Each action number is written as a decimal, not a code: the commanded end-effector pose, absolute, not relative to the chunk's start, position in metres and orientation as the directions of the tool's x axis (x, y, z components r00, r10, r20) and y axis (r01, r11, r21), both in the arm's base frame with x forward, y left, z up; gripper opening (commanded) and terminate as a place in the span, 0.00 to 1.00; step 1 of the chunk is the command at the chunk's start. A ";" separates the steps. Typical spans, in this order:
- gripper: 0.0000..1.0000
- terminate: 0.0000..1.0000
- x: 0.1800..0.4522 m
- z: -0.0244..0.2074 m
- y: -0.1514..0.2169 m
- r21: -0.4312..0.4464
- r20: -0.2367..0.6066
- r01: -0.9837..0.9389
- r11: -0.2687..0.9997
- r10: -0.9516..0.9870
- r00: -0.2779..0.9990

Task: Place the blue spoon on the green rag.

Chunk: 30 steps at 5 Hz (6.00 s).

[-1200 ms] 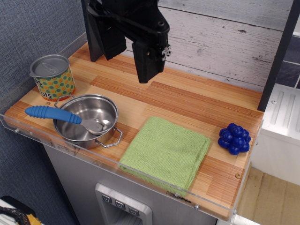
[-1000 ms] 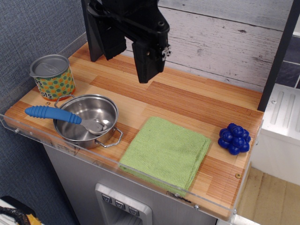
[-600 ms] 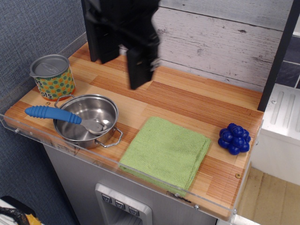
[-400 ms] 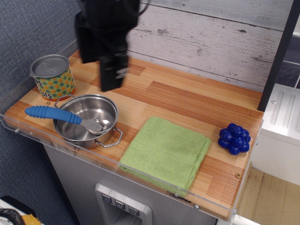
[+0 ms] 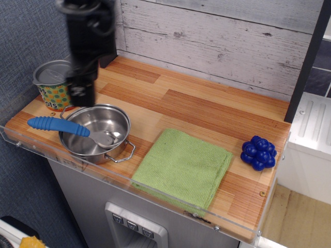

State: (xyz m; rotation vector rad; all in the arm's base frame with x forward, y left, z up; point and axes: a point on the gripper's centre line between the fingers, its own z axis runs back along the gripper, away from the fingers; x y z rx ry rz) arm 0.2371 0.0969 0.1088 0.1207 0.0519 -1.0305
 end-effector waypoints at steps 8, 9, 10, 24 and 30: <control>1.00 0.00 0.248 0.041 0.121 0.108 -0.192 0.892 0.439 -0.871 0.452; 1.00 0.00 0.249 0.036 0.121 0.105 -0.203 0.891 0.442 -0.868 0.454; 1.00 0.00 0.250 0.034 0.120 0.105 -0.207 0.891 0.442 -0.867 0.454; 0.00 0.00 0.253 0.073 -0.023 0.058 0.216 0.732 0.679 -0.724 0.655; 0.00 0.00 0.263 0.032 -0.038 0.065 0.155 0.793 0.606 -0.791 0.591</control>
